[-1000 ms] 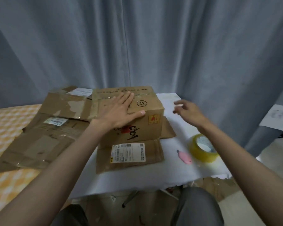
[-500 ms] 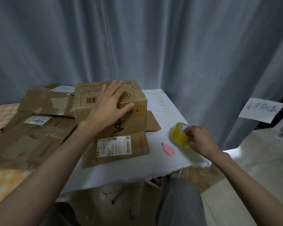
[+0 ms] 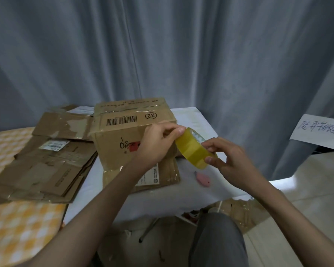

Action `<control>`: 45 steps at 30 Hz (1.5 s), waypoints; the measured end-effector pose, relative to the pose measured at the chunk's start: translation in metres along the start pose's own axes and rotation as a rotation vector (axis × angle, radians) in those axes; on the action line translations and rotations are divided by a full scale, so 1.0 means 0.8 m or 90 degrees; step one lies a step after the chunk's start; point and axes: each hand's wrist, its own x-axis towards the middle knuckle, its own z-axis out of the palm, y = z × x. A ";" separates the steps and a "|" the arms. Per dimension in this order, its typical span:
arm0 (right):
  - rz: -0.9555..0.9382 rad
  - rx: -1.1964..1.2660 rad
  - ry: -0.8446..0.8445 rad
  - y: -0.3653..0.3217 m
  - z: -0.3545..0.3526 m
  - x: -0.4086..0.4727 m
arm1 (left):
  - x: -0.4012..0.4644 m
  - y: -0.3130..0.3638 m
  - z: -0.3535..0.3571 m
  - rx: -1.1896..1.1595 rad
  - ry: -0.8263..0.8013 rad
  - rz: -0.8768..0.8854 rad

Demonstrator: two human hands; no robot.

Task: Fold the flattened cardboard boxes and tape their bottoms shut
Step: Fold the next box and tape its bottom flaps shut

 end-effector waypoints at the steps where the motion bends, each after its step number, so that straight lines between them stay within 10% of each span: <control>1: 0.001 0.004 0.001 -0.002 0.001 0.000 | -0.004 0.002 -0.001 -0.012 0.024 -0.005; 14: 0.113 0.026 -0.124 -0.030 0.009 -0.002 | -0.010 0.008 -0.008 -0.022 0.034 -0.132; 22: 0.325 0.446 -0.086 -0.062 0.020 -0.007 | 0.015 0.013 -0.045 -0.238 -0.072 -0.208; 45: 0.316 0.482 0.046 -0.082 0.015 0.044 | 0.275 -0.077 -0.045 0.049 -0.012 -0.091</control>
